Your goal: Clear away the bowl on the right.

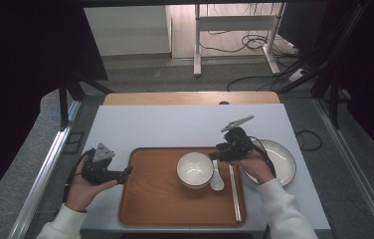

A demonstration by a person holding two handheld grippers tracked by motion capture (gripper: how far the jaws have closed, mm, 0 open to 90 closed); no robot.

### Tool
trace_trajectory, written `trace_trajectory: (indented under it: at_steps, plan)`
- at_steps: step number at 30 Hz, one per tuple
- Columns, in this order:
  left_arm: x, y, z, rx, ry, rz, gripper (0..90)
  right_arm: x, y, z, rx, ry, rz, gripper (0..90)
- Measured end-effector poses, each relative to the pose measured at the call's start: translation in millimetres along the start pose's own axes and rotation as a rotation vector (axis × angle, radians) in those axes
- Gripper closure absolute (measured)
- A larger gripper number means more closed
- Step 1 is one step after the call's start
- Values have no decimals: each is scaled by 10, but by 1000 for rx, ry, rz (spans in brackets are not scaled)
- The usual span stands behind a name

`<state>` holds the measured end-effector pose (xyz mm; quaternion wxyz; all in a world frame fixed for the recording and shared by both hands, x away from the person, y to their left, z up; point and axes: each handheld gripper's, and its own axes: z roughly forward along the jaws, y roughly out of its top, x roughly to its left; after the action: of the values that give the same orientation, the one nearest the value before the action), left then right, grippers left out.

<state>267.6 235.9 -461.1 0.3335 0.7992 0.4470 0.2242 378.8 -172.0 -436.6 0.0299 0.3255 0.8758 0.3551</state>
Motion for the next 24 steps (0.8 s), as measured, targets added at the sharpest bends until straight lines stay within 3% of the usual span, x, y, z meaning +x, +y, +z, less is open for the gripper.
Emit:
trace_trajectory:
  at_steps: [6,13,24]
  plan:
    - [-1,0,7,1,-2,-3,144,-126,-113,-221,-53,-27,28,417]
    - [7,-1,2,-1,-3,-5,143,-275,-268,-422,-72,-63,38,409]
    - [0,-3,-2,-8,-11,-15,139,-501,-396,-683,-118,-118,93,414]
